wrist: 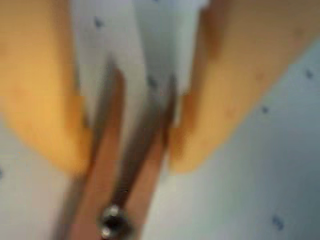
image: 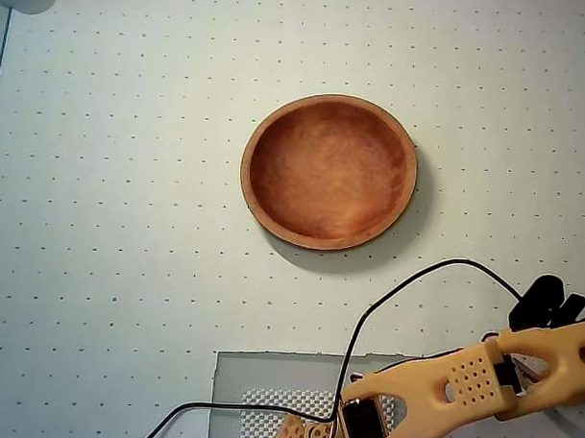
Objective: Grasp a clothespin and put it in the bowl.
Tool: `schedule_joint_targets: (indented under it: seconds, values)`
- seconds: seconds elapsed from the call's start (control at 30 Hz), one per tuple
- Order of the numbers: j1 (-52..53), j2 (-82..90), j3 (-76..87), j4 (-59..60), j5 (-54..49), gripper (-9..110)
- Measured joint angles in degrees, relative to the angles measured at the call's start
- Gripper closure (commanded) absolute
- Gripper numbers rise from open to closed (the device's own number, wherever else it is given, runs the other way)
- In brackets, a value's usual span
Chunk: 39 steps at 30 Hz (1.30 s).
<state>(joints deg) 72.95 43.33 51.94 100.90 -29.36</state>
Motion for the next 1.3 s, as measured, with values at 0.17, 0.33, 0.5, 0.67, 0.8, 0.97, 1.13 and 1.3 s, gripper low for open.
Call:
schedule_joint_targets:
  seconds: [0.17, 0.33, 0.5, 0.67, 0.8, 0.97, 1.13, 1.3]
  values:
    - [0.0, 0.0, 0.0, 0.0, -0.09, 104]
    - [0.0, 0.0, 0.0, 0.0, -0.09, 104]
    - [-1.58, 1.32, 1.14, 0.0, -0.09, 104]
    - [-5.8, 3.87, 1.23, 0.0, -0.79, 104]
    - [-10.2, 12.22, 1.23, 0.0, -4.22, 104]
    - [-16.26, 24.17, 1.23, 0.0, -9.58, 104]
    - [-23.64, 35.51, 1.32, 0.0, -17.75, 104]
    - [-29.44, 43.86, 1.32, 0.0, -31.73, 104]
